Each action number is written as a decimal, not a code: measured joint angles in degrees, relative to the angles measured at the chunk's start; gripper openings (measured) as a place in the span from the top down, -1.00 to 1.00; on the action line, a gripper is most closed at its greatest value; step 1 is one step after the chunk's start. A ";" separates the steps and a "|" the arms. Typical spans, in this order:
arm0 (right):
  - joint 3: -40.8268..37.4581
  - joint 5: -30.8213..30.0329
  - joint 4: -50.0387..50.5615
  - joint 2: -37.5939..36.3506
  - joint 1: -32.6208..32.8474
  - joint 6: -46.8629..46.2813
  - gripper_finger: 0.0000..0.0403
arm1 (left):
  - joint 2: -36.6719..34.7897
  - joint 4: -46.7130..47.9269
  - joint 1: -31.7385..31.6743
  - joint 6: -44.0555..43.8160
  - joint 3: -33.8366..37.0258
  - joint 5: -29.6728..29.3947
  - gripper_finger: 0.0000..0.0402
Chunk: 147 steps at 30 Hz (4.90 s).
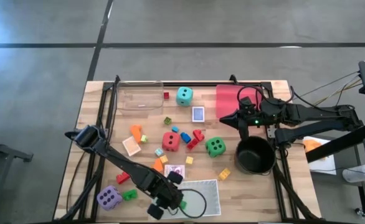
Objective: Pick & Place Toys
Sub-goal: Put the green game piece into the red bin
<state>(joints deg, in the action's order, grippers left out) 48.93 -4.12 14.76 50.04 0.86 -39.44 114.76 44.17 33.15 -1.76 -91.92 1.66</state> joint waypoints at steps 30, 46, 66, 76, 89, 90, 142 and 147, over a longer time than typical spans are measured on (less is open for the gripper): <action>0.00 -0.02 0.00 0.00 -0.02 0.00 0.91 | -0.04 2.00 -1.42 -5.05 -2.75 -0.75 0.34; 0.00 -0.02 0.00 0.00 -0.01 0.00 0.91 | -0.04 2.62 0.43 -34.38 -3.46 -0.18 0.34; 0.00 -0.02 0.00 0.00 -0.02 0.00 0.91 | -10.22 19.19 -0.50 -31.58 -12.83 -10.16 0.34; 0.00 -0.04 0.01 0.00 -0.02 0.00 0.91 | -28.25 24.04 -15.15 -41.60 -6.50 -17.32 0.34; 0.00 -0.02 0.00 0.00 -0.02 0.00 0.91 | -34.40 22.44 -48.19 -30.94 2.75 -7.29 0.34; 0.00 -0.02 0.00 0.00 0.00 0.00 0.91 | -34.08 21.43 -49.27 -29.77 2.75 -5.88 0.34; 24.74 -1.20 -31.17 31.82 -3.65 10.34 -0.17 | -32.06 -33.61 -49.90 -26.55 3.06 21.32 0.34; 24.38 -1.22 -31.20 31.23 -3.71 10.48 0.22 | -32.04 -34.26 -49.84 -26.52 3.06 22.04 0.34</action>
<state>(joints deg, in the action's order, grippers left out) 73.31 -5.34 -16.44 81.27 -2.85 -28.96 82.72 9.90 -16.69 -28.28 -88.86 23.70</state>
